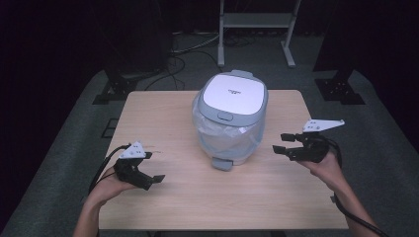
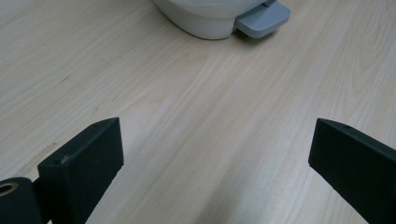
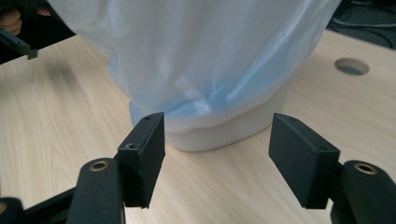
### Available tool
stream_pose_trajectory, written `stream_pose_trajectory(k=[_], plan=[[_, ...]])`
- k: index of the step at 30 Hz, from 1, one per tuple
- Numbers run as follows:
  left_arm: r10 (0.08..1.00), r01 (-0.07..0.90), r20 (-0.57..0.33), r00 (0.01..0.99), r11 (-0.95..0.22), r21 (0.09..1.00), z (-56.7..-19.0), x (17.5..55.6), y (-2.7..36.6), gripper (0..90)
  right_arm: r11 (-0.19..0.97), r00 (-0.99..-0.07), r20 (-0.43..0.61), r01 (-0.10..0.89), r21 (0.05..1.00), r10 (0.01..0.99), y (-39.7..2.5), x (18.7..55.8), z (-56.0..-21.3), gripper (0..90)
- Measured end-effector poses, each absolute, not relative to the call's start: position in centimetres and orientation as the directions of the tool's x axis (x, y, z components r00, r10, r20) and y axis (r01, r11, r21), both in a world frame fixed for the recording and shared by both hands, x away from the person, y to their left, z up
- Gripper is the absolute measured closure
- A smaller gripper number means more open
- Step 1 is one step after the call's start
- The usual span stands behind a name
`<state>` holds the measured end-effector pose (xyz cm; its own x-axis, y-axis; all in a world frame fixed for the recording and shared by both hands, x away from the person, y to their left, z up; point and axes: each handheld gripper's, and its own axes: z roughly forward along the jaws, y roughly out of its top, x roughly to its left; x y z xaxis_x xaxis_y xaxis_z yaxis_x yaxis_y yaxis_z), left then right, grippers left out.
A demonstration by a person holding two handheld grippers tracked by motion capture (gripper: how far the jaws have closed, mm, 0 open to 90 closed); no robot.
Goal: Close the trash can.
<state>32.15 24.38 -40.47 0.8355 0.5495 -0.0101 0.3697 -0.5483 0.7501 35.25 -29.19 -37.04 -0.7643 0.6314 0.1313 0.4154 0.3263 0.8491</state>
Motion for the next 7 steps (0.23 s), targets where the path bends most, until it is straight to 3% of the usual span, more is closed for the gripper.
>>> stream_pose_trajectory(k=[7], plan=[[0.546,0.363,-0.006,0.838,-0.55,0.752,-40.7,31.8,24.2,2.2,0.316,-0.757,0.152,0.435,0.843,0.636,-29.6,34.2,-38.6,33.9]])
